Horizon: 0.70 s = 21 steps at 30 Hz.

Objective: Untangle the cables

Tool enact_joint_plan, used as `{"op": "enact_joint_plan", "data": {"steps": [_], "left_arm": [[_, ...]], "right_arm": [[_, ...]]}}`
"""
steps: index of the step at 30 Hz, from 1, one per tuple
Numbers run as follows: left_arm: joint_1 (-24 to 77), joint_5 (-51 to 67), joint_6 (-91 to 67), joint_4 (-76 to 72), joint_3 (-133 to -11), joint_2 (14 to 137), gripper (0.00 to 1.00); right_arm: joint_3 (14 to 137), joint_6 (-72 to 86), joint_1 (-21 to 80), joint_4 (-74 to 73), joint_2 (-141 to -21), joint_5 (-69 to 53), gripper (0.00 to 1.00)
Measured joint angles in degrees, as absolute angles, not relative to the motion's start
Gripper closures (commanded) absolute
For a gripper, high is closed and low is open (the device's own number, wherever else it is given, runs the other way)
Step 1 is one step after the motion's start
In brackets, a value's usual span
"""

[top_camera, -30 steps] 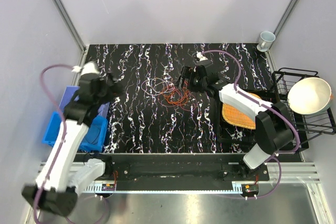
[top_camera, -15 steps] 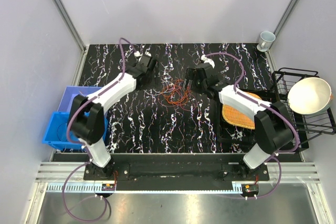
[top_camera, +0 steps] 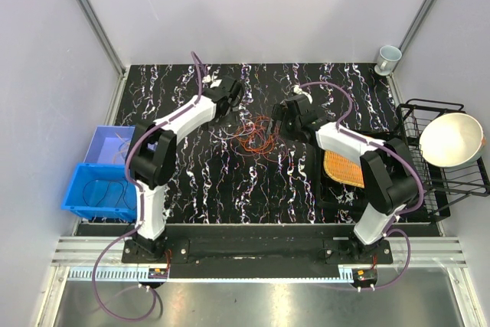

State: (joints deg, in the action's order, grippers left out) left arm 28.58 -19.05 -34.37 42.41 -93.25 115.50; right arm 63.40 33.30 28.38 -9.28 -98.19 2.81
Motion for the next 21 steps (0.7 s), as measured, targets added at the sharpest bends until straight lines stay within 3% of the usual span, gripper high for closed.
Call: {"op": "enact_joint_plan", "data": {"steps": [14, 21], "left_arm": [[28.40, -21.52, -37.58, 45.45, -93.38, 120.09, 0.12], [28.23, -21.52, -37.56, 45.32, -95.24, 123.46, 0.18]], "right_arm": [[63.33, 33.89, 27.62, -8.19, -99.42, -0.36, 0.04], [63.31, 34.20, 27.55, -7.92, -99.53, -1.61, 0.04]]}}
